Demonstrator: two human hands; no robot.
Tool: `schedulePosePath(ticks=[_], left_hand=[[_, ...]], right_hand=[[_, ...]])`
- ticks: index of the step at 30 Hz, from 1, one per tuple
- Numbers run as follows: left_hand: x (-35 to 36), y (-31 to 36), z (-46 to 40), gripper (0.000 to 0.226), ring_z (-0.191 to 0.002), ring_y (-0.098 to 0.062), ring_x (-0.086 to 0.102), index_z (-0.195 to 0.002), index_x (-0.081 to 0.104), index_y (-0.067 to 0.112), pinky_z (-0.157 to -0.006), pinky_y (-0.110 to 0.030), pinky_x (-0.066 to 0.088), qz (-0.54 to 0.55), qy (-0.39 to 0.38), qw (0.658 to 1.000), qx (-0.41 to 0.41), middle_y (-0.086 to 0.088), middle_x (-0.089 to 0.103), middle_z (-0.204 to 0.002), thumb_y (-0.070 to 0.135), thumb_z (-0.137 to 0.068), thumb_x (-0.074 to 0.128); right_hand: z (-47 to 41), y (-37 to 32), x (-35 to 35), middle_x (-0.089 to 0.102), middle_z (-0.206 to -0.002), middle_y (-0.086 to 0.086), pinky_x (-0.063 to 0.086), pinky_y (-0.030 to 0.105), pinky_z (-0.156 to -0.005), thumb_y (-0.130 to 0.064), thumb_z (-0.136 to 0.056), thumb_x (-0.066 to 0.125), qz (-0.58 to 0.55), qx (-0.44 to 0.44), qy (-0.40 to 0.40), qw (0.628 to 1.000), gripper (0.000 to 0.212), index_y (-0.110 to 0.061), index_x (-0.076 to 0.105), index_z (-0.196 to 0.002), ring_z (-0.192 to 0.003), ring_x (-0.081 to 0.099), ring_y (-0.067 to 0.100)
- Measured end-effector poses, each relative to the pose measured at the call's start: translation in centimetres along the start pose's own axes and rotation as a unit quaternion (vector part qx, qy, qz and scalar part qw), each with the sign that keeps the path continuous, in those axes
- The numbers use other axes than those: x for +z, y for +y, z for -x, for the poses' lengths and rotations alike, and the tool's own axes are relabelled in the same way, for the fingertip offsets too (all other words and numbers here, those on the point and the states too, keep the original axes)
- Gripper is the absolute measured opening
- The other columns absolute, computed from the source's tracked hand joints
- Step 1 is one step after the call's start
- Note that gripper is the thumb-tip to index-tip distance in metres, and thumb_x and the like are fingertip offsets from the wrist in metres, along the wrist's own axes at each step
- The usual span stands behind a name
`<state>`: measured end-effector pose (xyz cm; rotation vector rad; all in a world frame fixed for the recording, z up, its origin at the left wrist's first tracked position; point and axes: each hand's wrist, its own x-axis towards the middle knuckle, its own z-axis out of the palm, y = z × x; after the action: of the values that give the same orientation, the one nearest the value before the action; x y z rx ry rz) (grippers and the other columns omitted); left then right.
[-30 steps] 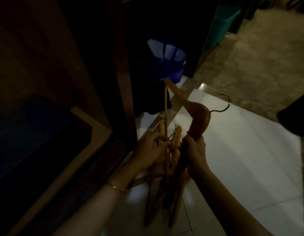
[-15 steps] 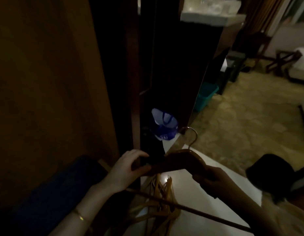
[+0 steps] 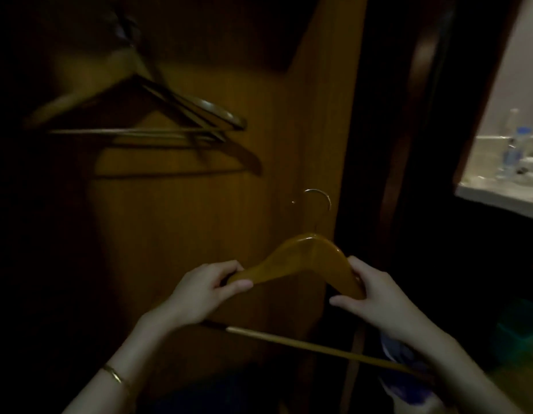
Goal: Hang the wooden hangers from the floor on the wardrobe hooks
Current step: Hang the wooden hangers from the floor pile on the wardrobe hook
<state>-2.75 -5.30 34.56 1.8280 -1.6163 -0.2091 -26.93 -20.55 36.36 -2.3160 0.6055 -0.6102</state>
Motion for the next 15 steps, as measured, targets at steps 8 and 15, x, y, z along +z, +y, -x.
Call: schedulePosePath(ticks=[8, 15], left_hand=[[-15.5, -3.4, 0.8, 0.027, -0.064, -0.008, 0.056, -0.076, 0.06, 0.036, -0.066, -0.039, 0.045, -0.053, 0.142, 0.986, -0.069, 0.013, 0.06, -0.068, 0.062, -0.074, 0.054], [-24.9, -5.1, -5.9, 0.02, -0.072, -0.012, 0.059, -0.093, 0.057, 0.029, -0.067, -0.032, 0.047, -0.188, 0.247, 0.948, -0.075, 0.006, 0.062, -0.08, 0.045, -0.088, 0.047]], right_hand=[[-13.1, -10.0, 4.6, 0.062, -0.112, -0.003, 0.057, 0.035, -0.083, -0.041, -0.079, 0.064, 0.059, -0.161, 0.097, 0.98, 0.051, -0.025, 0.048, -0.124, -0.095, 0.064, 0.013], [-25.0, -16.4, 4.9, 0.047, -0.074, -0.007, 0.048, 0.039, -0.075, -0.052, -0.089, 0.044, 0.165, -0.174, 0.233, 0.942, 0.057, -0.015, 0.043, -0.132, -0.074, 0.056, 0.02]])
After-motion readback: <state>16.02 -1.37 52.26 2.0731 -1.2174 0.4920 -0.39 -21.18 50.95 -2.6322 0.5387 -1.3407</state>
